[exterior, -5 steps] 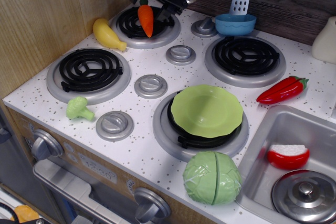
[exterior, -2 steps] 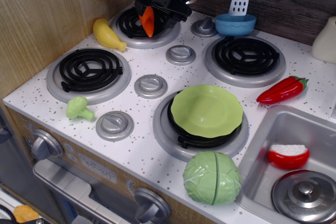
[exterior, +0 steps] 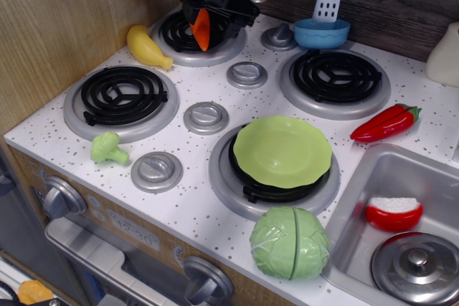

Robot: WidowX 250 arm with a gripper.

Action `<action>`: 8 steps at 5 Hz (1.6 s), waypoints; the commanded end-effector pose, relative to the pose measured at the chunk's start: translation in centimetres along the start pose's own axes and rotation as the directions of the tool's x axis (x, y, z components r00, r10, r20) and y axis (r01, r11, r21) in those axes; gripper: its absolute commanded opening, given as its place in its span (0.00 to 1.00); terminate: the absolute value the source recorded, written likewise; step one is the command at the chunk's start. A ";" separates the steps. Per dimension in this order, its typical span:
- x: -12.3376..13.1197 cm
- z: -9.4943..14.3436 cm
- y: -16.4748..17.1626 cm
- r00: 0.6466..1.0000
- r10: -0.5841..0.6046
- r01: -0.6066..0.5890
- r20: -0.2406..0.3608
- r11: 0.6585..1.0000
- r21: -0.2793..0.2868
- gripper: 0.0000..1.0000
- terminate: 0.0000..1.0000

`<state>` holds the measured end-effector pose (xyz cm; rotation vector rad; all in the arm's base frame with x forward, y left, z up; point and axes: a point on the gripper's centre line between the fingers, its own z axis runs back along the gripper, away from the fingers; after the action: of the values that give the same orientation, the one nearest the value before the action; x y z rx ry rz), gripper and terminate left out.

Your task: Put carrot on plate

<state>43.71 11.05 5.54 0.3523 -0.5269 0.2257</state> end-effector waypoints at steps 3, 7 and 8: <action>1.0 -2.4 1.8 0.999 -0.027 0.031 0.034 0.995 -0.097 1.00 0.00; 0.5 2.4 0.7 0.997 0.031 -0.036 -0.077 0.998 -0.060 0.00 0.00; -0.3 5.2 -0.7 0.992 0.083 -0.082 -0.092 0.997 0.017 0.00 0.00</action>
<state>39.55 6.26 6.94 0.3626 -0.3302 0.3579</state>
